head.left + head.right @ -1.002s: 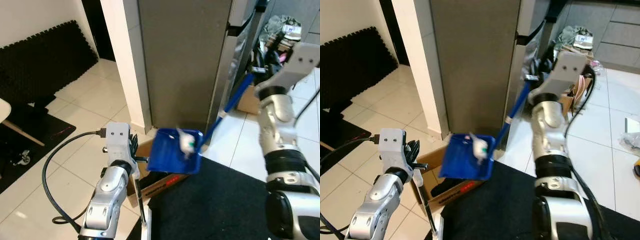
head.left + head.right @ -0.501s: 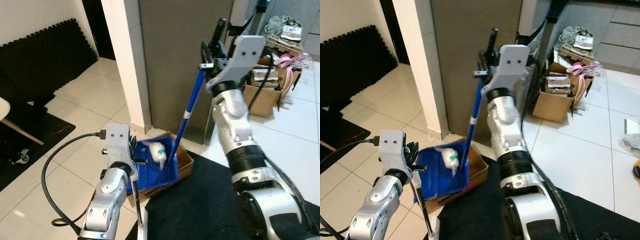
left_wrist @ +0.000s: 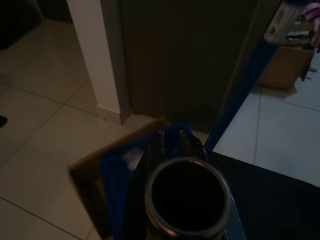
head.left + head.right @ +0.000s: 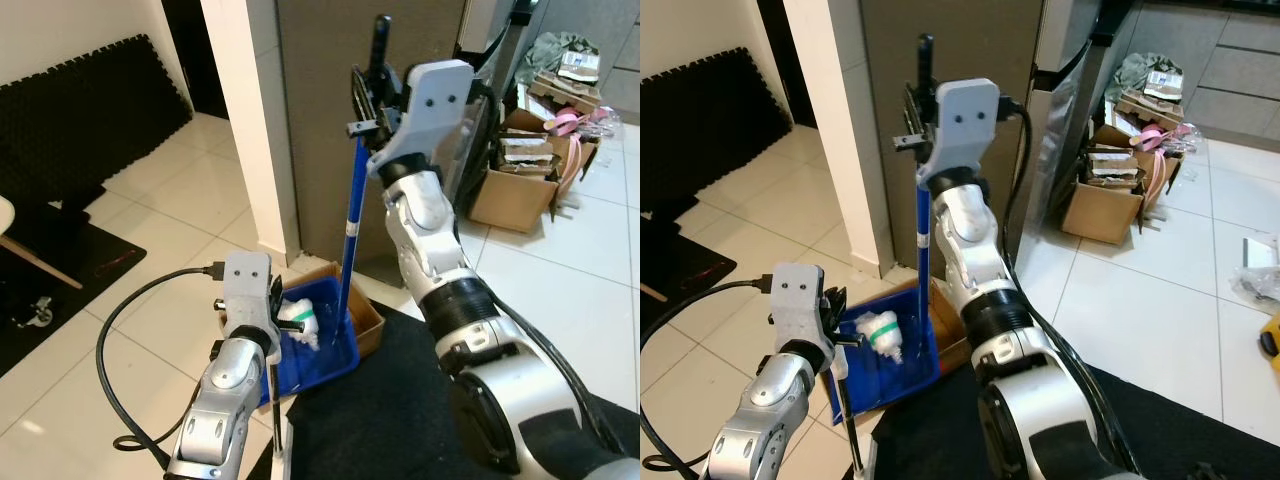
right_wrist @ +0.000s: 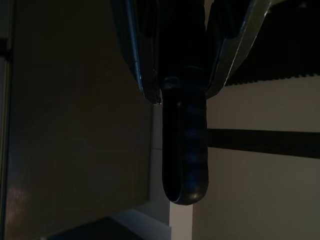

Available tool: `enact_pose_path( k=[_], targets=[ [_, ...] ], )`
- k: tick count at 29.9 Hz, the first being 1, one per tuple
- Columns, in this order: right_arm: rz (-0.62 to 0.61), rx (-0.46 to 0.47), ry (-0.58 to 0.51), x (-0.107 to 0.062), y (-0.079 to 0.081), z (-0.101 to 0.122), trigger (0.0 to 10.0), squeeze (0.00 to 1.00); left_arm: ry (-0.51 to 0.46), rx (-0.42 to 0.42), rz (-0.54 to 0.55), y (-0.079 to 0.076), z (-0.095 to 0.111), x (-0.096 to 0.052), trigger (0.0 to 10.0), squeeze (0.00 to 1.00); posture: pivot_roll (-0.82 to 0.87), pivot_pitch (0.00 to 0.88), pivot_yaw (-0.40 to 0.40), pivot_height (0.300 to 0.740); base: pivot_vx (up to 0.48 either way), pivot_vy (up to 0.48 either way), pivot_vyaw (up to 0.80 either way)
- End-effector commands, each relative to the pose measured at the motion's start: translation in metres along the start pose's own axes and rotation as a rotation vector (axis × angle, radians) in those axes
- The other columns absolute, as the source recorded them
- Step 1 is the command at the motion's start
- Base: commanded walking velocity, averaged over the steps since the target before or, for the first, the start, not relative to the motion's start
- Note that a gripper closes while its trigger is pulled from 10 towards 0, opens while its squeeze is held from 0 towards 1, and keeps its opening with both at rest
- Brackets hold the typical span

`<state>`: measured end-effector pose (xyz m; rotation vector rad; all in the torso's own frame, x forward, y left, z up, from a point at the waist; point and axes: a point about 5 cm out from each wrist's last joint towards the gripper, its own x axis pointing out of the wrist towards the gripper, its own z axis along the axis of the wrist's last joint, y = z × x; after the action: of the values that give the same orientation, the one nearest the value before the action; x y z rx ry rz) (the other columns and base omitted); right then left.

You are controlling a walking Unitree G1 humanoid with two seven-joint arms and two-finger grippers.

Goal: Sweep floor

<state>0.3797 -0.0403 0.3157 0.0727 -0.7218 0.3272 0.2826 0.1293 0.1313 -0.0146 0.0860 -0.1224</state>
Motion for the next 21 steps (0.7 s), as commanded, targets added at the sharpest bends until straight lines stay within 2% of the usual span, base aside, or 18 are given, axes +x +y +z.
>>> enact_pose_path(
  k=[1, 3, 12, 15, 21],
  targets=[
    [0.0, -0.011, -0.062, 0.006, 0.002, 0.011, 10.0, 0.0, -0.019, 0.001, -0.005, -0.005, 0.002, 0.001, 10.0, 0.0, 0.11, 0.085, -0.026, 0.74, 0.0, 0.0, 0.0],
    [0.008, -0.046, -0.064, 0.01, 0.001, 0.012, 10.0, 0.0, -0.02, 0.002, -0.01, -0.008, 0.002, 0.0, 10.0, 0.0, 0.13, 0.108, -0.041, 0.74, 0.0, 0.0, 0.0],
    [0.004, -0.097, -0.068, 0.015, 0.001, 0.013, 10.0, 0.0, -0.017, 0.001, -0.008, -0.015, 0.0, -0.006, 10.0, 0.0, 0.17, 0.144, -0.083, 0.74, 0.0, 0.0, 0.0],
    [0.0, -0.155, -0.106, 0.021, 0.009, 0.019, 10.0, 0.0, -0.017, -0.001, 0.009, -0.017, -0.001, -0.01, 10.0, 0.0, 0.19, 0.15, -0.103, 0.74, 0.0, 0.0, 0.0],
    [0.004, -0.189, -0.124, 0.028, 0.021, 0.025, 10.0, 0.0, -0.015, -0.003, 0.026, -0.015, -0.003, -0.013, 10.0, 0.0, 0.2, 0.147, -0.114, 0.74, 0.0, 0.0, 0.0]
  ],
)
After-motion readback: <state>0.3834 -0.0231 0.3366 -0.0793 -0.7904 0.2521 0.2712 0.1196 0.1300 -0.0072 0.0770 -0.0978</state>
